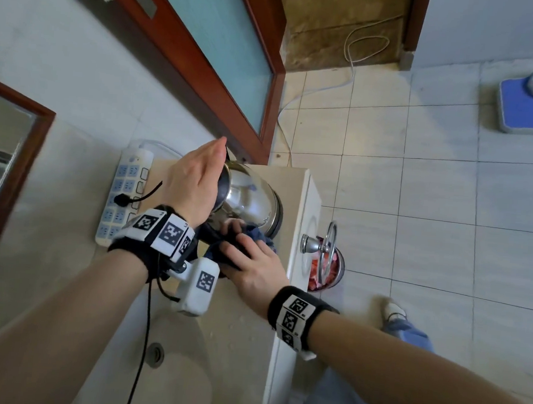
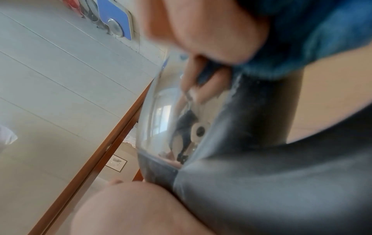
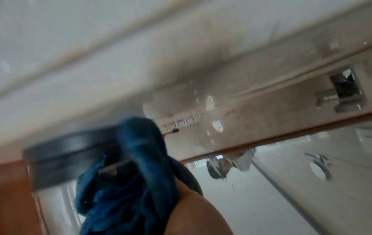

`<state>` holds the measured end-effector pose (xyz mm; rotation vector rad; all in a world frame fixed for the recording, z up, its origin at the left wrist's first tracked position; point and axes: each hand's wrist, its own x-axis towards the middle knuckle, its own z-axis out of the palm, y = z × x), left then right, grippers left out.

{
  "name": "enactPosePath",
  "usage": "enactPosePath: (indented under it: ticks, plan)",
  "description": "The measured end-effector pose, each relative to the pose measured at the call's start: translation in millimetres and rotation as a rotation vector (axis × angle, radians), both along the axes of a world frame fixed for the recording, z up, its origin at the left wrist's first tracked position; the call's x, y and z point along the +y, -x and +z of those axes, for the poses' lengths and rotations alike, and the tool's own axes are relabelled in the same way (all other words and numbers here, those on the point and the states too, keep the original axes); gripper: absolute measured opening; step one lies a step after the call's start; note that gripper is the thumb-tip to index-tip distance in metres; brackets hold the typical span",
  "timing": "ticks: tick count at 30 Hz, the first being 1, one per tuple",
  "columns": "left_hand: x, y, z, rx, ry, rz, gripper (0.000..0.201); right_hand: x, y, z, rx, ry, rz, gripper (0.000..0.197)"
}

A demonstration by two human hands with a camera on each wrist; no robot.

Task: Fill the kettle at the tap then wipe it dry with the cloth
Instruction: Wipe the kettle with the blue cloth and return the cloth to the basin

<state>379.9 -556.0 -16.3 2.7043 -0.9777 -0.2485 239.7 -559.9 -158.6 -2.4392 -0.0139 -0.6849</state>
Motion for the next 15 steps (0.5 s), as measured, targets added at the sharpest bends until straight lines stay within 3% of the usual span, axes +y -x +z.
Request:
enactPosePath:
  ticks: [8, 12, 15]
  plan:
    - [1, -2, -2, -0.002, 0.002, -0.005, 0.054, -12, 12, -20, 0.148, -0.12, -0.027, 0.024]
    - [2, -4, -3, 0.0, 0.0, -0.019, 0.067, -20, 13, -18, 0.276, -0.478, -0.208, 0.03]
    - [1, -5, -4, -0.003, 0.013, -0.002, 0.062, -20, 8, -13, 0.318, -0.694, -0.264, 0.027]
